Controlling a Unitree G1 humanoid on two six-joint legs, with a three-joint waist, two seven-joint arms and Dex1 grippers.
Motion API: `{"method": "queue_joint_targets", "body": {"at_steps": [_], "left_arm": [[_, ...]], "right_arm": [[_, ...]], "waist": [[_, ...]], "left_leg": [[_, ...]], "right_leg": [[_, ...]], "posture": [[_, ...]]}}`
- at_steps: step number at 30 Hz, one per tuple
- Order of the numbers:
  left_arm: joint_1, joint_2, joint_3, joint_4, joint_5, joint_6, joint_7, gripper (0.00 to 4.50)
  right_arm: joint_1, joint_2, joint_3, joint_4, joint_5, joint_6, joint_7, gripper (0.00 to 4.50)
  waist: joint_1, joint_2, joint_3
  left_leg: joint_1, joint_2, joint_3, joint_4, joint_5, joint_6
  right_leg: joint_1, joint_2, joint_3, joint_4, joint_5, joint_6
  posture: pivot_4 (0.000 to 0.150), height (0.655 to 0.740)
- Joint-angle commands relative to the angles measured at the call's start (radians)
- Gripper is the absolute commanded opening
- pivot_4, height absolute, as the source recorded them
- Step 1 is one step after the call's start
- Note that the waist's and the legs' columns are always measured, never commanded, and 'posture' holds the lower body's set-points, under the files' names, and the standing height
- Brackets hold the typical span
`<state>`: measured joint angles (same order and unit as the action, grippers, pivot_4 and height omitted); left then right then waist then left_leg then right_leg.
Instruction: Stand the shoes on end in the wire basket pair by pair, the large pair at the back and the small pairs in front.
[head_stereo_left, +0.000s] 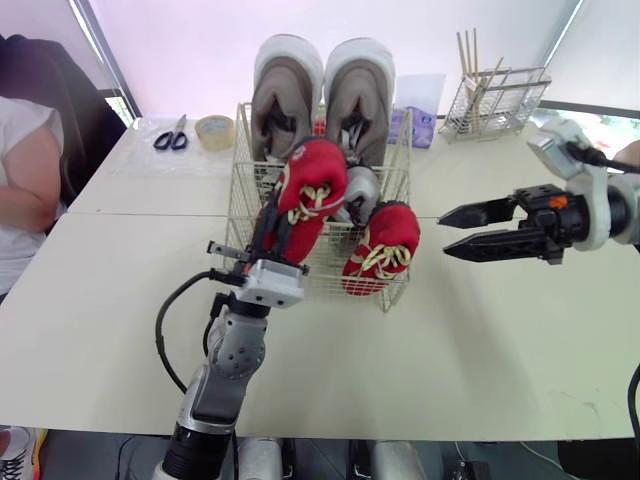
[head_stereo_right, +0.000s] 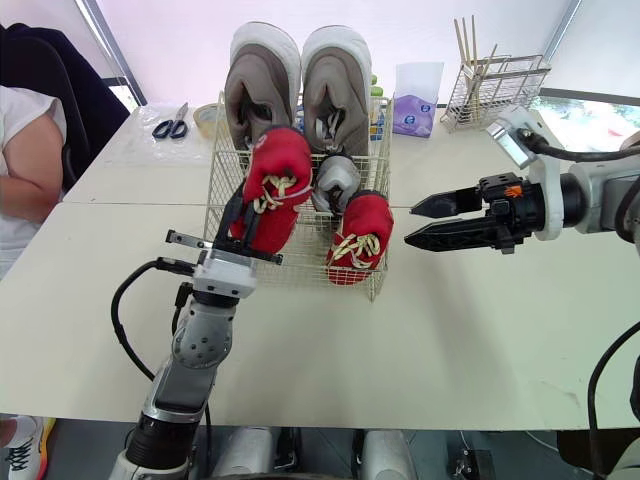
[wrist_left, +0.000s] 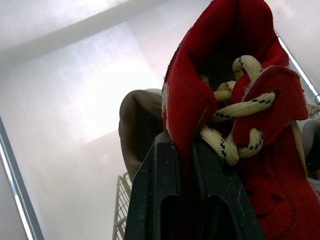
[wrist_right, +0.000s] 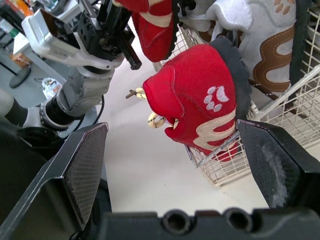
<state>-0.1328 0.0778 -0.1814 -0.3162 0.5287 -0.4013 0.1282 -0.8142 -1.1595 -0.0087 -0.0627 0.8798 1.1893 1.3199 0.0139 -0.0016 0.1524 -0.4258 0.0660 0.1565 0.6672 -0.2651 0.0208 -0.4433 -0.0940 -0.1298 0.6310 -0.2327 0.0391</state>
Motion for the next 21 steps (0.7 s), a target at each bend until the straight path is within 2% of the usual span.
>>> {"method": "queue_joint_targets", "body": {"at_steps": [1,6,12,16,21], "left_arm": [[-0.017,0.001,-0.001,-0.031,0.039,-0.029,0.034,0.01],[-0.020,0.004,0.000,0.030,0.048,-0.055,0.075,0.01],[0.059,-0.004,0.005,0.278,-0.013,-0.125,0.156,0.01],[0.076,-0.002,0.006,0.407,-0.102,-0.174,0.130,0.01],[0.056,0.006,0.037,0.381,-0.154,-0.153,0.100,0.01]], "right_arm": [[-0.043,-0.002,0.002,0.014,-0.022,-0.018,0.020,4.50],[-0.062,0.010,0.018,0.021,-0.039,-0.020,0.027,4.50],[-0.077,0.016,0.023,0.028,-0.055,-0.020,0.033,4.50],[-0.070,0.028,0.017,0.027,-0.057,-0.022,0.023,4.50],[-0.054,0.052,-0.001,0.022,-0.059,-0.028,0.002,4.50]], "waist": [[-0.001,0.000,0.000],[-0.001,0.000,0.000],[-0.001,0.000,0.000],[-0.002,0.001,-0.001],[-0.002,0.002,-0.001]], "left_leg": [[0.000,0.000,0.000,0.000,0.000,0.000],[0.000,0.000,0.000,0.000,0.000,0.000],[0.001,0.000,0.000,0.000,0.000,0.000],[0.002,0.000,0.000,0.000,0.000,0.000],[0.003,0.000,0.000,0.000,0.000,0.000]], "right_leg": [[0.000,0.000,0.000,0.000,0.000,0.000],[0.000,0.000,0.000,0.000,0.000,0.000],[0.000,0.000,0.000,0.001,0.000,0.000],[0.001,-0.001,0.000,0.001,0.000,0.000],[0.002,-0.001,0.000,0.001,0.000,-0.001]], "posture": [[0.150,0.7357],[0.150,0.7357],[0.150,0.7357],[0.150,0.7357],[0.150,0.7357]]}}
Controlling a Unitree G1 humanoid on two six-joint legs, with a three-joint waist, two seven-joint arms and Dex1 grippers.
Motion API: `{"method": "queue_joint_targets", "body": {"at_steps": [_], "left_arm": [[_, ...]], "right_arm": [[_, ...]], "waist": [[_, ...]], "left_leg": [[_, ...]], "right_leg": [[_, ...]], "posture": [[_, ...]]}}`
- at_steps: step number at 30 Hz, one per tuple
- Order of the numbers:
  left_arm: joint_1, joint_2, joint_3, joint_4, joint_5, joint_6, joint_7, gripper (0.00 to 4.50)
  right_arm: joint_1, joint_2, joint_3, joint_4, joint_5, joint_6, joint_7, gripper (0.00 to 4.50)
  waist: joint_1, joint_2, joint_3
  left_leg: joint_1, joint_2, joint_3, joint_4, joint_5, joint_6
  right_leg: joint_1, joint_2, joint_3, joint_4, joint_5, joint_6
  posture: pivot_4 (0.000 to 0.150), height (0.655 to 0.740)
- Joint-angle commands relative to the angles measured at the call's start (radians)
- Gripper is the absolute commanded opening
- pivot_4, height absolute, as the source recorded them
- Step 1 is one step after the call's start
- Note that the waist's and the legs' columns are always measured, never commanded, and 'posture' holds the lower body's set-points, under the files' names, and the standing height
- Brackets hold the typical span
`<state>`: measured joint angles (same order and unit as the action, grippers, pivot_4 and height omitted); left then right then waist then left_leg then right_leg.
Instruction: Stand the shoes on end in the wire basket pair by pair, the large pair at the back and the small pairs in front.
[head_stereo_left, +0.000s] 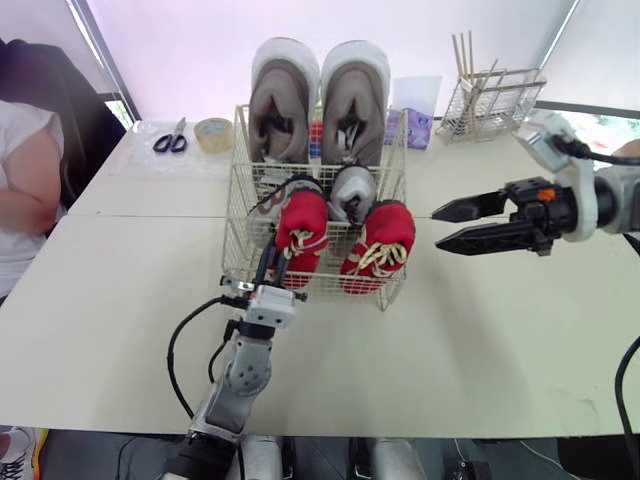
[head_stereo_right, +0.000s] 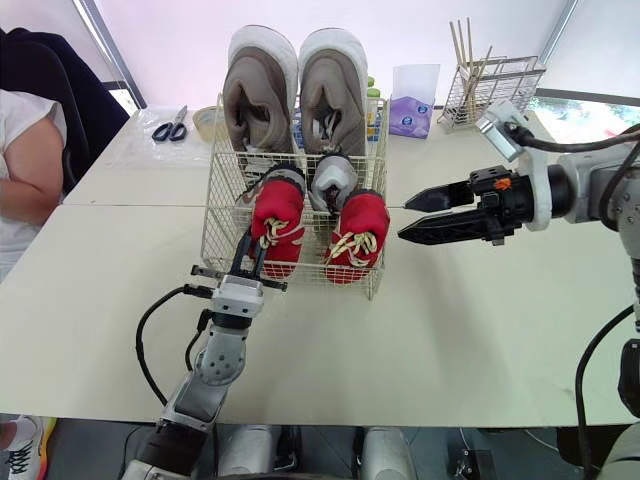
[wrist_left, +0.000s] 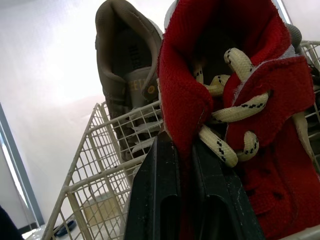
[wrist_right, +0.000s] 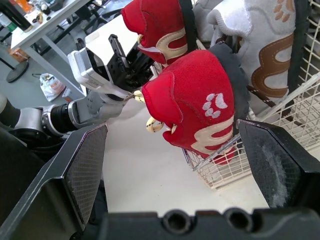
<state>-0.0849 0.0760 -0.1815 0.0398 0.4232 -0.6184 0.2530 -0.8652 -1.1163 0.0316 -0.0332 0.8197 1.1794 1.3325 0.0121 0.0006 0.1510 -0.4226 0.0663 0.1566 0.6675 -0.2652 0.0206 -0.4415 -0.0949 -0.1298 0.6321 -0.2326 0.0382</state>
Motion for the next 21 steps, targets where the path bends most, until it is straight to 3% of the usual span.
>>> {"method": "queue_joint_targets", "body": {"at_steps": [1,4,9,15,21], "left_arm": [[0.008,0.008,0.038,0.019,-0.058,0.074,-0.035,0.01],[0.033,0.006,0.043,-0.034,-0.105,0.104,-0.072,1.13],[0.080,0.003,0.053,-0.229,-0.192,0.223,-0.155,3.47],[0.224,0.047,0.063,-0.526,-0.270,0.425,-0.278,3.47],[0.286,0.067,0.111,-0.718,-0.428,0.669,-0.354,3.47]], "right_arm": [[-0.001,0.013,-0.044,-0.009,0.002,-0.019,-0.015,4.50],[0.021,0.041,-0.060,-0.015,0.005,-0.029,-0.039,4.50],[0.055,0.076,-0.085,-0.027,0.014,-0.038,-0.069,4.50],[0.095,0.114,-0.097,-0.020,0.005,-0.074,-0.090,4.50],[0.112,0.148,-0.094,-0.004,-0.005,-0.106,-0.100,4.50]], "waist": [[0.000,0.000,0.000],[0.000,0.000,0.000],[0.002,0.000,0.000],[-0.005,-0.002,0.001],[0.000,-0.002,0.001]], "left_leg": [[0.000,0.000,0.000,0.000,0.000,0.000],[0.000,0.000,0.000,0.000,0.000,0.000],[0.001,0.000,0.000,0.001,0.000,0.000],[-0.001,0.000,0.000,0.001,0.000,0.000],[-0.002,0.000,0.000,0.001,0.000,0.000]], "right_leg": [[0.000,0.000,0.000,0.000,0.000,0.000],[0.000,0.000,0.000,0.001,0.000,0.000],[0.001,0.000,0.000,0.001,0.000,0.000],[-0.001,0.001,0.000,0.001,0.000,0.001],[-0.001,0.001,-0.001,0.001,0.000,0.001]], "posture": [[0.150,0.7357],[0.150,0.7357],[0.150,0.7357],[0.150,0.7357],[0.150,0.7357]]}}
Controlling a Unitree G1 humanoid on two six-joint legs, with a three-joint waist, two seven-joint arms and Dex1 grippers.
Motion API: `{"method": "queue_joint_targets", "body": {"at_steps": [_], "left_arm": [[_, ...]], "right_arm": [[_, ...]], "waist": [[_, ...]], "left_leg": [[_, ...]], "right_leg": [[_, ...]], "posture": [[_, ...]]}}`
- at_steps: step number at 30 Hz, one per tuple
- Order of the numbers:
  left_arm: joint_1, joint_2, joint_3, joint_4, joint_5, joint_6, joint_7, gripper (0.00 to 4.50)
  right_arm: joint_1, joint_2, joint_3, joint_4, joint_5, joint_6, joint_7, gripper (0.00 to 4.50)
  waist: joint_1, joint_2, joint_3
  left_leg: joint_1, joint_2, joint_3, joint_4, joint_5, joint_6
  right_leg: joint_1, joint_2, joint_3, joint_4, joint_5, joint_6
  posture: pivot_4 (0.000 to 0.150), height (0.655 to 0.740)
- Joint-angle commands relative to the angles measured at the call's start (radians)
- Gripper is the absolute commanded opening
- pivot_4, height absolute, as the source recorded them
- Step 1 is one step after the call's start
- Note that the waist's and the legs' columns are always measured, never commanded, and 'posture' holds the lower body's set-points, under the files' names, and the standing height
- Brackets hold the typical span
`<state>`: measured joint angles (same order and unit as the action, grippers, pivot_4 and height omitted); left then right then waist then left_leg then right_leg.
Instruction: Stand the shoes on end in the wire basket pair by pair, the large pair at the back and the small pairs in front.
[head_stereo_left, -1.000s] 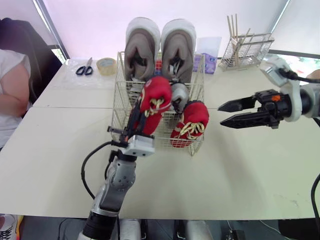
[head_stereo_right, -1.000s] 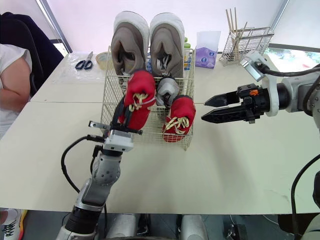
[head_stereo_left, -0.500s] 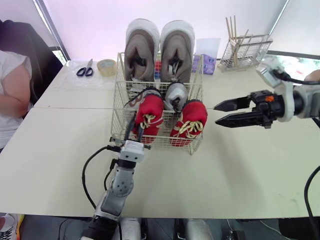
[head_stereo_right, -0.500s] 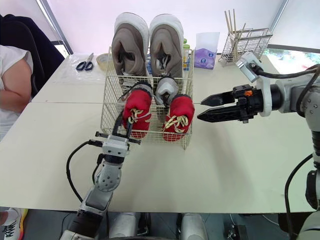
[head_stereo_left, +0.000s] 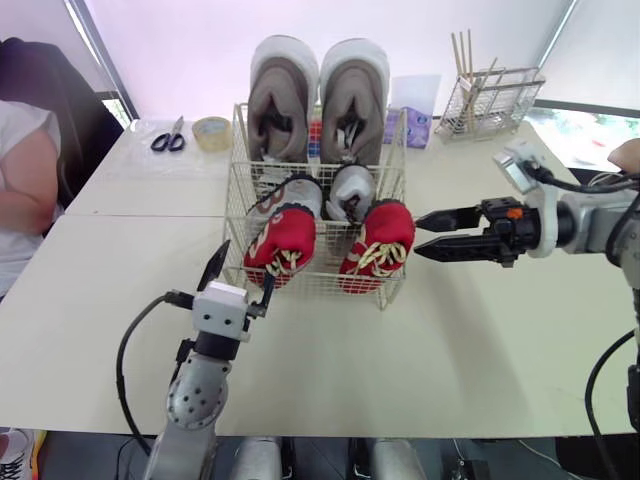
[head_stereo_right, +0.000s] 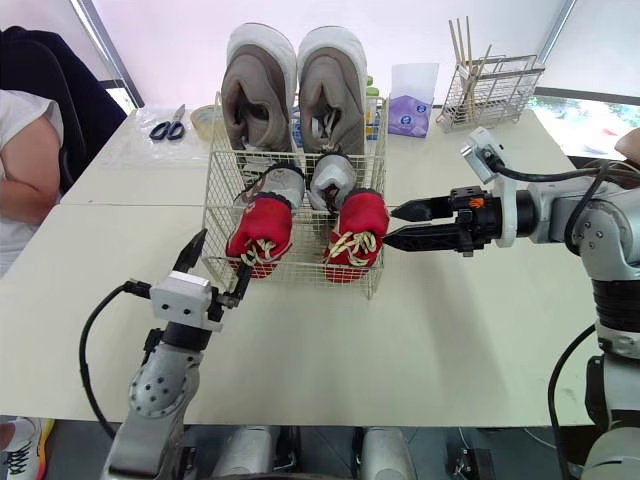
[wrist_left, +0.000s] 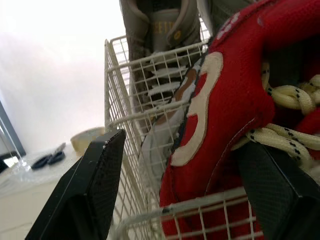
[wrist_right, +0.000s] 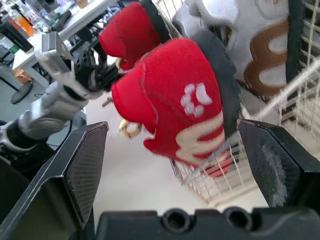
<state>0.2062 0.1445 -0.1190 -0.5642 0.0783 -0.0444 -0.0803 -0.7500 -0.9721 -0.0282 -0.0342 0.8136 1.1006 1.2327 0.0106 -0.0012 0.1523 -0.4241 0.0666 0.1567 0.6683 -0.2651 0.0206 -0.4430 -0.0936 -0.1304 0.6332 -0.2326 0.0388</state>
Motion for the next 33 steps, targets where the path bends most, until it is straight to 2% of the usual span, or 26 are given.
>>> {"method": "queue_joint_targets", "body": {"at_steps": [1,3,6,11,14,17,22,24,26,30,33], "left_arm": [[-0.015,0.000,0.062,-0.149,-0.128,0.160,-0.030,3.47],[-0.034,0.007,0.089,-0.214,-0.228,0.293,-0.049,3.47],[-0.038,0.079,0.120,-0.289,-0.284,0.456,-0.095,3.47],[-0.076,0.161,0.303,-0.385,-0.479,0.665,-0.115,3.47],[-0.084,0.227,0.373,-0.419,-0.549,0.760,-0.130,3.47],[-0.047,0.323,0.445,-0.415,-0.503,0.728,-0.174,3.47],[-0.096,0.357,0.676,-0.268,-0.650,0.830,-0.169,3.47],[-0.058,0.381,0.781,-0.233,-0.832,0.879,-0.260,3.47],[0.017,0.425,0.833,-0.242,-0.939,0.914,-0.350,3.47],[0.169,0.499,0.852,-0.260,-1.055,0.953,-0.458,3.47],[0.233,0.532,0.852,-0.244,-1.081,0.944,-0.501,3.47]], "right_arm": [[-0.003,0.007,-0.034,0.000,-0.002,-0.031,0.002,4.50],[-0.003,0.014,-0.029,0.009,-0.011,-0.043,0.005,4.50],[-0.001,0.020,-0.021,0.025,-0.023,-0.066,0.014,4.50],[0.015,0.021,-0.020,0.048,-0.047,-0.109,0.028,4.50],[0.023,0.019,-0.024,0.065,-0.061,-0.132,0.036,4.50],[0.041,0.015,-0.027,0.075,-0.074,-0.156,0.045,4.50],[0.073,-0.005,-0.037,0.075,-0.097,-0.184,0.052,4.50],[0.088,-0.027,-0.045,0.075,-0.107,-0.191,0.060,4.50],[0.104,-0.052,-0.049,0.076,-0.116,-0.196,0.071,4.50],[0.148,-0.071,-0.059,0.060,-0.126,-0.207,0.070,4.50],[0.176,-0.061,-0.070,0.042,-0.122,-0.208,0.054,4.50]], "waist": [[0.001,-0.001,0.000],[0.001,-0.001,0.000],[0.000,-0.001,0.001],[0.000,-0.001,0.001],[0.000,-0.001,0.001],[-0.001,-0.001,0.001],[0.001,-0.001,0.001],[0.000,-0.001,0.001],[-0.003,-0.002,0.001],[-0.003,-0.002,0.001],[0.001,-0.002,0.001]], "left_leg": [[0.000,0.000,0.000,0.000,0.000,0.000],[0.000,0.000,0.000,0.000,0.000,0.000],[-0.001,0.000,0.000,0.000,0.000,0.000],[0.000,0.000,-0.001,0.000,0.000,0.000],[0.000,0.000,-0.001,0.000,0.000,-0.001],[0.000,0.000,-0.001,0.000,0.000,-0.001],[0.001,0.000,-0.001,0.000,0.001,-0.002],[0.001,0.000,-0.001,0.000,0.001,-0.002],[0.001,0.000,-0.001,0.000,0.001,-0.002],[0.000,0.000,0.000,0.000,0.001,-0.002],[0.001,0.000,-0.001,0.000,0.000,-0.002]], "right_leg": [[0.000,0.000,0.000,0.000,0.000,0.000],[0.000,0.000,0.000,0.000,0.000,0.000],[0.000,0.001,0.000,0.000,0.000,0.000],[0.000,0.004,0.000,0.000,0.000,0.000],[0.001,0.004,0.000,0.000,0.000,0.000],[0.001,0.004,0.000,0.000,0.000,0.000],[0.002,0.005,0.000,0.000,0.000,0.000],[0.002,0.005,0.000,0.000,0.000,0.000],[0.001,0.004,0.000,-0.001,0.000,0.000],[0.001,0.003,0.000,-0.001,-0.001,0.001],[0.002,0.002,0.000,-0.001,-0.003,-0.003]], "posture": [[0.150,0.7357],[0.150,0.7357],[0.150,0.7357],[0.150,0.7357],[0.150,0.7357],[0.150,0.7357],[0.150,0.7357],[0.150,0.7357],[0.150,0.7357],[0.150,0.7357],[0.150,0.7357]]}}
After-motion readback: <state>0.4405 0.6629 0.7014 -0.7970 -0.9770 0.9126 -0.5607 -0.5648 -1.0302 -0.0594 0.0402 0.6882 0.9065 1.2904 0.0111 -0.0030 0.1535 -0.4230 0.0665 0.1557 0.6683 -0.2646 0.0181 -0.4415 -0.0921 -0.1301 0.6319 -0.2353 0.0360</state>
